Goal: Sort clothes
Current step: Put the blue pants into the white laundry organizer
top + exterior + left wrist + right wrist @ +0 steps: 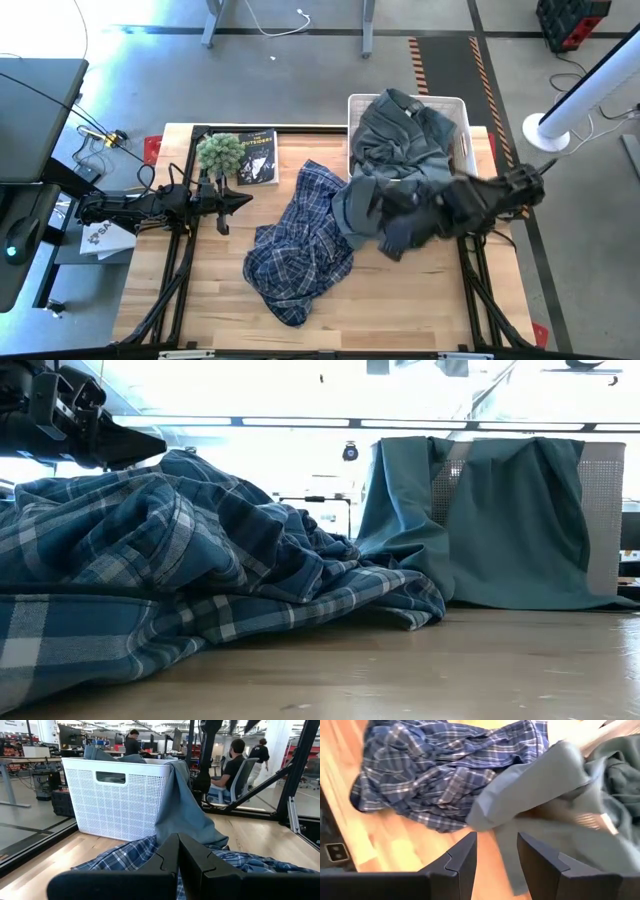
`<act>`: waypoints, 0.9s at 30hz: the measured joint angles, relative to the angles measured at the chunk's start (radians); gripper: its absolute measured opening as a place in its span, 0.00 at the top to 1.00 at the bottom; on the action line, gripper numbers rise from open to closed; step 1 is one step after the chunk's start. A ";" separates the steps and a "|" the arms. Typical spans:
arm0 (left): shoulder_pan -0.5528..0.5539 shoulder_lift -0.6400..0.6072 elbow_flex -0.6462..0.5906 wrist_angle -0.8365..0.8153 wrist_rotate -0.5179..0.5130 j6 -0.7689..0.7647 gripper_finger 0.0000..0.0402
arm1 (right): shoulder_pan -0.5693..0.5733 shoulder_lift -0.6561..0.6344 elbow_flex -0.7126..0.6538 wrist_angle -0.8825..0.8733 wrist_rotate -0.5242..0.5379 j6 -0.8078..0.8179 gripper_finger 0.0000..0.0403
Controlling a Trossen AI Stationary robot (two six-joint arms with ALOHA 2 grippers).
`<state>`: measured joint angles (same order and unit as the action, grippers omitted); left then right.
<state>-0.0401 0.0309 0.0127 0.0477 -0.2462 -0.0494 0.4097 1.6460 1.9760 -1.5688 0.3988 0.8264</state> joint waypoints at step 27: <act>0.000 0.000 0.000 0.000 0.000 0.000 1.00 | 0.008 -0.243 -1.262 0.272 -0.001 0.846 0.35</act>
<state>-0.0401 0.0307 0.0127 0.0480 -0.2462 -0.0494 0.4180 1.4029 0.7135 -1.2968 0.3974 1.6727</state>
